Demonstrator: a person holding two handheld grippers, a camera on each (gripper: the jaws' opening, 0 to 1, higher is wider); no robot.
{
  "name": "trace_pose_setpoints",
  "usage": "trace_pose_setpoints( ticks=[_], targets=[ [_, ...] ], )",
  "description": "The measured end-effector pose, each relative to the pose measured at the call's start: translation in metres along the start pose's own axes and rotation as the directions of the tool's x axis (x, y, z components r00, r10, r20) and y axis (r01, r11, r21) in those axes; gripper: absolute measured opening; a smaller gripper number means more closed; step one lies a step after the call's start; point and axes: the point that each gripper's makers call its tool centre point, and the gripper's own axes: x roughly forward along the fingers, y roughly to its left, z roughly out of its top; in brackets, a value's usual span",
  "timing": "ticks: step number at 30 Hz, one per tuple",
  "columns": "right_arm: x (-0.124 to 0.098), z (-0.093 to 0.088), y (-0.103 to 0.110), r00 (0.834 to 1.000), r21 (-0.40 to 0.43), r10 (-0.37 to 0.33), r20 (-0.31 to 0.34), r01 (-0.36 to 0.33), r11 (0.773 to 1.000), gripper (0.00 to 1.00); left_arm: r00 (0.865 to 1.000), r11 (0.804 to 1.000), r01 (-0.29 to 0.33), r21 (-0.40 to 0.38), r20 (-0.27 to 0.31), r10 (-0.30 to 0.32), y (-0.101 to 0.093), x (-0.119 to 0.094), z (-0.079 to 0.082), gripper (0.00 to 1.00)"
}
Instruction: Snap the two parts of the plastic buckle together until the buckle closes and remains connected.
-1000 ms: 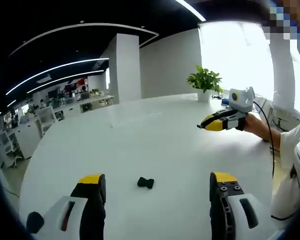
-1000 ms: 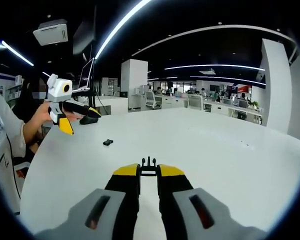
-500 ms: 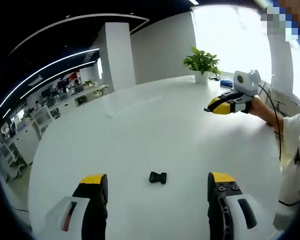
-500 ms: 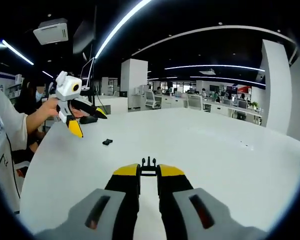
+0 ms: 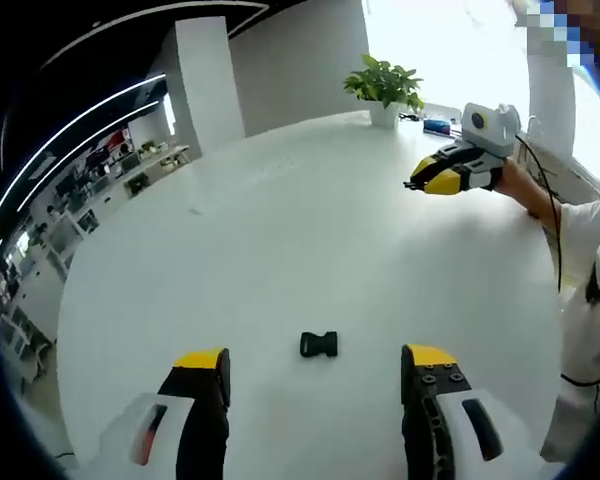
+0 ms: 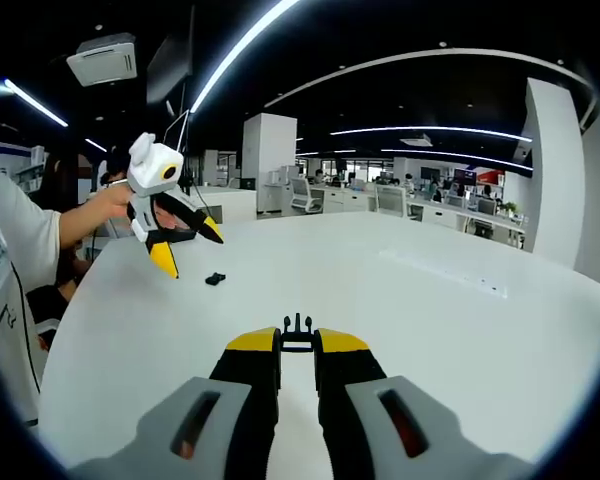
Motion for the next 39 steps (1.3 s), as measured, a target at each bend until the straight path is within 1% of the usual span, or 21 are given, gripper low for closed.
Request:
trace_pose_setpoints(
  ticks=[3,6,9,11,13,16,18,19,23,27,29,30,31,33,35,36,37,39],
  targets=[
    [0.0,0.0,0.0,1.0,-0.001,0.001,0.001,-0.001,1.0,0.12,1.0,1.0,0.012,0.021,-0.024,-0.011,0.003,0.001,0.0,0.66],
    [-0.001,0.001,0.001,1.0,-0.001,0.002,0.002,-0.002,1.0,0.12,0.997,0.996,0.048,0.074,-0.057,-0.044,0.003,0.004,0.0,0.66],
    [-0.001,0.0,0.001,1.0,0.0,0.003,0.001,-0.003,1.0,0.12,0.994,0.993,0.069,0.091,-0.093,-0.06,0.003,0.007,-0.001,0.65],
    [-0.001,0.0,0.001,1.0,-0.001,0.0,0.0,0.0,1.0,0.12,0.992,0.991,0.082,0.109,-0.102,-0.07,0.003,0.008,0.0,0.64],
    [-0.001,0.0,0.0,1.0,-0.003,-0.003,0.001,0.003,1.0,0.12,0.991,0.988,0.089,0.128,-0.114,-0.075,0.005,0.009,0.0,0.62],
    [-0.001,0.0,-0.001,1.0,-0.004,-0.006,0.0,0.006,1.0,0.12,0.988,0.986,0.091,0.14,-0.138,-0.072,0.011,0.01,-0.001,0.62],
    [-0.001,0.0,-0.001,1.0,-0.005,-0.007,0.0,0.007,1.0,0.12,0.987,0.984,0.096,0.148,-0.145,-0.074,0.011,0.01,-0.002,0.61],
    [-0.001,0.0,-0.001,1.0,-0.005,-0.007,0.0,0.007,1.0,0.12,0.986,0.981,0.11,0.158,-0.144,-0.087,0.01,0.01,-0.001,0.61],
    [-0.001,-0.001,-0.001,1.0,-0.005,-0.007,-0.001,0.007,1.0,0.12,0.982,0.98,0.145,0.135,-0.144,-0.126,0.007,0.01,0.001,0.61],
    [-0.001,-0.001,0.0,1.0,-0.003,-0.004,-0.003,0.004,1.0,0.12,0.974,0.971,0.192,0.141,-0.145,-0.172,0.001,0.013,0.003,0.63],
    [-0.001,-0.001,0.0,1.0,-0.004,-0.005,-0.004,0.005,1.0,0.12,0.975,0.965,0.19,0.181,-0.154,-0.163,0.004,0.015,0.005,0.63],
    [-0.001,-0.001,0.0,1.0,-0.004,-0.005,-0.004,0.005,1.0,0.12,0.976,0.963,0.181,0.201,-0.158,-0.151,0.006,0.015,0.005,0.63],
    [-0.001,-0.002,0.0,1.0,-0.004,-0.004,-0.004,0.004,1.0,0.12,0.978,0.957,0.167,0.237,-0.159,-0.132,0.011,0.016,0.007,0.62],
    [-0.001,-0.002,0.0,1.0,-0.005,-0.003,-0.006,0.003,1.0,0.12,0.98,0.935,0.16,0.315,-0.165,-0.112,0.014,0.016,0.009,0.61],
    [-0.001,-0.001,0.0,1.0,-0.006,-0.002,-0.005,0.001,1.0,0.12,0.98,0.914,0.161,0.373,-0.169,-0.103,0.017,0.017,0.01,0.6],
    [-0.001,-0.001,0.0,1.0,-0.007,-0.001,-0.004,0.001,1.0,0.12,0.979,0.904,0.169,0.392,-0.175,-0.108,0.017,0.017,0.01,0.6],
    [-0.001,-0.001,0.0,1.0,-0.008,-0.001,-0.004,0.001,1.0,0.12,0.976,0.906,0.176,0.386,-0.185,-0.111,0.018,0.017,0.009,0.58],
    [-0.001,-0.001,0.0,1.0,-0.008,0.0,-0.005,0.0,1.0,0.12,0.969,0.897,0.207,0.391,-0.207,-0.134,0.018,0.017,0.009,0.57]
  ],
)
